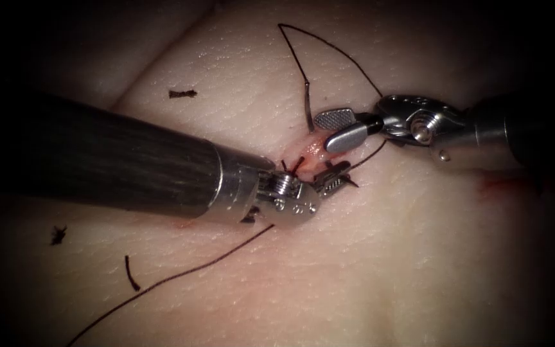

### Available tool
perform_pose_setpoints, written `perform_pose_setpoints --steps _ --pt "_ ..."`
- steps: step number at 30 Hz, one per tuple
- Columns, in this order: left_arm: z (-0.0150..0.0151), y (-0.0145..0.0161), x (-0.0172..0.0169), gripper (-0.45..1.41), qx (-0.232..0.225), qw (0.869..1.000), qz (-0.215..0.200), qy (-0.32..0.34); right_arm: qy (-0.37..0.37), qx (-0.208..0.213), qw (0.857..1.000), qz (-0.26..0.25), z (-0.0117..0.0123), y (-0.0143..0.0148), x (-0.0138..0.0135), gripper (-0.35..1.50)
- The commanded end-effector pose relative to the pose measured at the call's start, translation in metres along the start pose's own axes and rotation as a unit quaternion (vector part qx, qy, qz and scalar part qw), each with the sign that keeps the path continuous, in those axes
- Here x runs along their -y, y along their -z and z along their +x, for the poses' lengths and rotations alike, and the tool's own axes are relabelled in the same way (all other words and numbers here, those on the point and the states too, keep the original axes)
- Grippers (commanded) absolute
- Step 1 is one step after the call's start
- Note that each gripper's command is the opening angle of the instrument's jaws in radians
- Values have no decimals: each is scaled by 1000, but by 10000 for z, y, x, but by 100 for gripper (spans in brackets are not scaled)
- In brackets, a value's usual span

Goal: Wound Closure

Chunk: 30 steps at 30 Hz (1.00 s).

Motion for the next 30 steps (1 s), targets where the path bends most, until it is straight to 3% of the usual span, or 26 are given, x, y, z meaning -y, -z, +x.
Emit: perform_pose_setpoints --steps 1,7,14,16,20,30 --pt "4 -3 -7 -43 -4 1000 -2 1 0 0 1000 1 -6 -8 -3 130" --pt "17 6 -13 -45 -25 999 -8 24 0 1 1000 1 -7 -7 -3 130" --pt "52 20 -20 -43 -91 984 -81 131 0 1 1000 0 -7 -5 -3 130" --pt "69 29 -15 -42 -130 962 -124 208 1 2 1000 1 -7 -4 -2 130" --pt "82 39 -10 -38 -158 931 -170 281 1 2 1000 2 -8 -1 -2 130" --pt "112 67 4 -38 -205 867 -248 380 1 5 1000 3 -12 6 2 130"
